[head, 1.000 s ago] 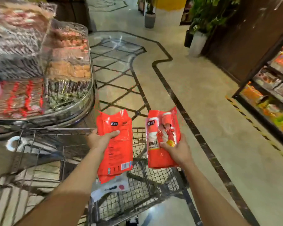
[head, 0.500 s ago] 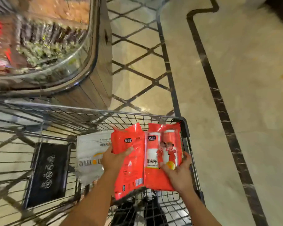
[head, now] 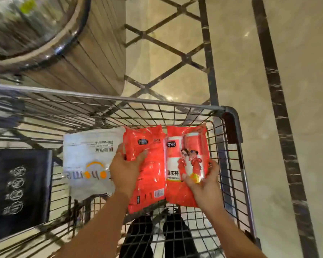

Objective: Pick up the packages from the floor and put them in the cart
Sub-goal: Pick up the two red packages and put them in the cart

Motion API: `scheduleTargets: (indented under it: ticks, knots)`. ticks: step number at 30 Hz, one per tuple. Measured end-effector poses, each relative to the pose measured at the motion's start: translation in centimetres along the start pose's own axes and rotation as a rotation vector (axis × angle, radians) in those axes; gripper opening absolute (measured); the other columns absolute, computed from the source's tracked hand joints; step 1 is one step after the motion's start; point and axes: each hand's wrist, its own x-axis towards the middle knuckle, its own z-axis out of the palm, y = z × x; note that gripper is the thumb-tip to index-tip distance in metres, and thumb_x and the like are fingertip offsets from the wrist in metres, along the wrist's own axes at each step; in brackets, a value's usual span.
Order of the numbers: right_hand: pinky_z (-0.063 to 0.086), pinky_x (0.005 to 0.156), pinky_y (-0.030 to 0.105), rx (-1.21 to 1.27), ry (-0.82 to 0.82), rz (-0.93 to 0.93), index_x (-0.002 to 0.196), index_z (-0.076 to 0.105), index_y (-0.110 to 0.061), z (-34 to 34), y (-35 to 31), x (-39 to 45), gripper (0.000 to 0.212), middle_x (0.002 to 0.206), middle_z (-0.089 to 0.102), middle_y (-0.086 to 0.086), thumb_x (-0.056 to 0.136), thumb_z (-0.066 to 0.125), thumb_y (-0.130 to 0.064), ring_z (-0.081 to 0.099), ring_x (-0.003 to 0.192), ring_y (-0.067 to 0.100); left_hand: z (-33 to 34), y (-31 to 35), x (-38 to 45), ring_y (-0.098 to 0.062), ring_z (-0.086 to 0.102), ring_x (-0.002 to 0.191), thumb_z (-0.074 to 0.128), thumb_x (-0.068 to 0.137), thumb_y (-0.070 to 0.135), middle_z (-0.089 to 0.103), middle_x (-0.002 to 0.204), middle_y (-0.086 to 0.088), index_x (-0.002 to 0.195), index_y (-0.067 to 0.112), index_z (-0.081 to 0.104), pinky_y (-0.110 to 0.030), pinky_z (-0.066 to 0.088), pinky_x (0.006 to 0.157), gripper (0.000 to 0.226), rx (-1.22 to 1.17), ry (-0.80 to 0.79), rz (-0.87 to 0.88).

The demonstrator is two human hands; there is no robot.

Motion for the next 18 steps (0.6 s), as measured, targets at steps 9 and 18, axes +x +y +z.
scheduleTargets:
  ticks: [9,18]
  knots:
    - [0.039,0.119,0.053,-0.516,0.055,-0.039,0.164,0.007,-0.008,0.9,-2.5,1.2,0.097,0.167,0.026,0.016,0.097,0.051,-0.063,0.033,0.152,0.033,1.9,1.4,1.4,-0.042,0.061,0.11,0.054,0.097,0.062,0.066,0.115,-0.025,0.132,0.001,0.061,-0.047,0.045,0.096,0.071,0.669,0.07,0.242]
    - [0.041,0.11,0.045,-0.946,0.125,-0.081,0.16,0.012,0.003,1.3,-4.1,3.7,0.097,0.161,0.035,0.023,0.099,0.027,-0.07,0.045,0.144,0.034,3.2,2.1,4.4,-0.037,0.05,0.119,0.041,0.101,0.062,0.055,0.124,-0.023,0.136,-0.007,0.052,-0.046,0.046,0.097,0.077,0.909,0.048,0.295]
